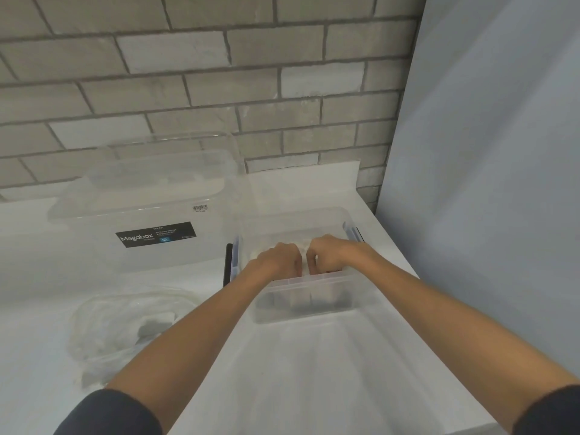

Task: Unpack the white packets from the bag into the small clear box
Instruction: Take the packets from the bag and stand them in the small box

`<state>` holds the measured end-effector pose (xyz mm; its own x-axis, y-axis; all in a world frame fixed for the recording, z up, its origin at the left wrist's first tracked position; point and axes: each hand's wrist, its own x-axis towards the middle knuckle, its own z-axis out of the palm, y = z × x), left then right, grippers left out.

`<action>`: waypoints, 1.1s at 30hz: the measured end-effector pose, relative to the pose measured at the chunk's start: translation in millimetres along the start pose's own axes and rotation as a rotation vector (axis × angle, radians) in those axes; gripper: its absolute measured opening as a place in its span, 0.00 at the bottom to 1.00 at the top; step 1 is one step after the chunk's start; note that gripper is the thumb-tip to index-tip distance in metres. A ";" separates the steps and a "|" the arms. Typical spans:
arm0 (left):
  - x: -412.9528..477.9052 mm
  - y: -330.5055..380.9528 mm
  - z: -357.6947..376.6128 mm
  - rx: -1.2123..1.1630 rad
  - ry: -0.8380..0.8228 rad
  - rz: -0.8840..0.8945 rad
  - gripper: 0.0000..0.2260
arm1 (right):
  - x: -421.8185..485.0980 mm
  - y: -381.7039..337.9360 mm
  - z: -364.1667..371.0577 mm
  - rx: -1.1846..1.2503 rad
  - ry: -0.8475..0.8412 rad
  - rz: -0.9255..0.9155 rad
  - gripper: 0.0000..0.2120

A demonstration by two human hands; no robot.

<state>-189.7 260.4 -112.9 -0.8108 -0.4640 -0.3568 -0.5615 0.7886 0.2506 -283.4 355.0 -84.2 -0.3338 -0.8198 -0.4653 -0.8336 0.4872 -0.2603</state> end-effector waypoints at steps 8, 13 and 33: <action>-18.7 -15.3 -24.3 -0.156 0.075 0.066 0.05 | -10.2 -14.2 -27.3 0.107 0.201 -0.068 0.06; -61.1 -46.9 -62.2 -0.217 0.310 0.148 0.07 | -26.8 -48.5 -44.7 0.122 0.368 -0.175 0.06; -196.9 -249.9 -24.3 -0.341 0.385 0.013 0.03 | -21.1 -256.3 39.0 0.179 0.244 -0.313 0.05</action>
<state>106.2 144.8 -83.4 -0.7841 -0.6205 -0.0103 -0.5206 0.6486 0.5552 -45.6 259.1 -40.6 -0.1894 -0.9730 -0.1323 -0.8287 0.2306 -0.5100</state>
